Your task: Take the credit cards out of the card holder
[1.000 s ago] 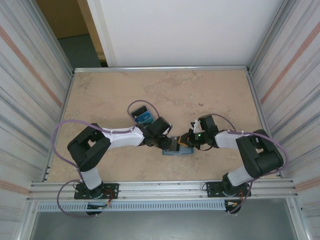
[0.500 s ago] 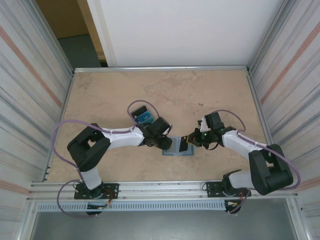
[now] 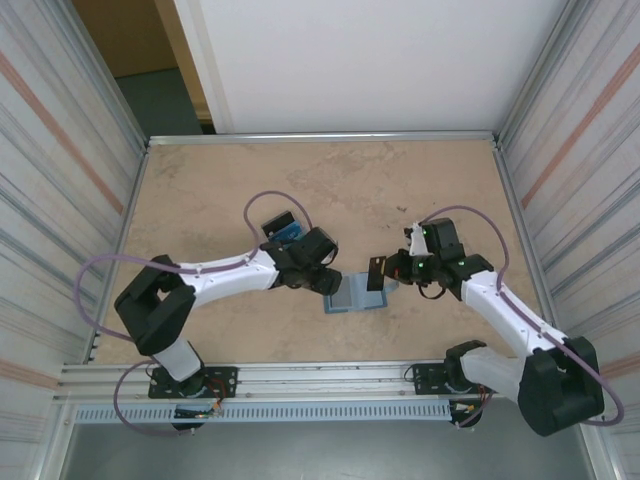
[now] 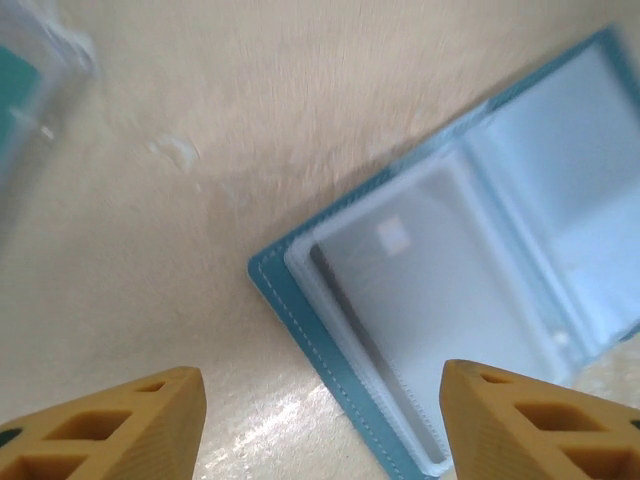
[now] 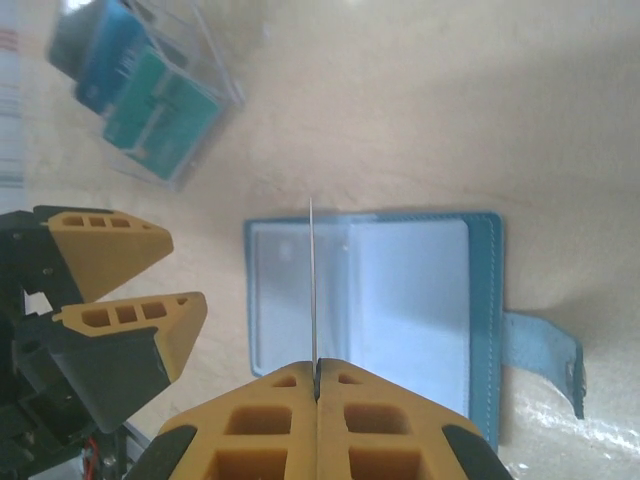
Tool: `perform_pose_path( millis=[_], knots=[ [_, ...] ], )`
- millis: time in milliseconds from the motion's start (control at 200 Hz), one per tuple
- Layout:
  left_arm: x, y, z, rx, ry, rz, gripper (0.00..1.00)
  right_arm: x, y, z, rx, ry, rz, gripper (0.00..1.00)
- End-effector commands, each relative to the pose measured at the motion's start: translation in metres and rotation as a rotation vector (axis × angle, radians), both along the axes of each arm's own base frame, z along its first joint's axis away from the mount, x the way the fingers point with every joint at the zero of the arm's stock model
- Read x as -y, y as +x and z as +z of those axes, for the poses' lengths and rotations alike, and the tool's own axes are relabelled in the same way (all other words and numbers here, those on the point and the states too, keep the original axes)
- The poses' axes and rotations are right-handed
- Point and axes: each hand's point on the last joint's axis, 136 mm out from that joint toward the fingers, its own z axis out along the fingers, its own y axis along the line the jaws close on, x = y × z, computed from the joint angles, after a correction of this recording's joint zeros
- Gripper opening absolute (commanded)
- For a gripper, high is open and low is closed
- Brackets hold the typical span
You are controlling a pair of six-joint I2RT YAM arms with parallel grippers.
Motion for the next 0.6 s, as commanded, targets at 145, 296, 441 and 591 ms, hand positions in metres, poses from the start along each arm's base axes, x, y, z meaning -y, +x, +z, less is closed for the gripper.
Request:
perform_pose_path(
  millis=[145, 296, 441, 591],
  knots=[
    [-0.003, 0.038, 0.084, 0.214, -0.134, 0.023, 0.67, -0.003, 0.017, 0.057, 0.224, -0.029, 0.067, 0.0],
    [-0.01, 0.048, 0.113, 0.283, -0.234, -0.04, 0.67, -0.011, 0.02, 0.089, 0.369, -0.01, 0.112, 0.0],
    [-0.009, 0.045, 0.147, 0.371, -0.368, -0.191, 0.68, -0.029, 0.013, 0.108, 0.448, 0.01, 0.241, 0.0],
    [0.0, 0.024, 0.172, 0.455, -0.416, -0.43, 0.69, -0.046, 0.004, 0.11, 0.471, -0.056, 0.377, 0.0]
  ],
)
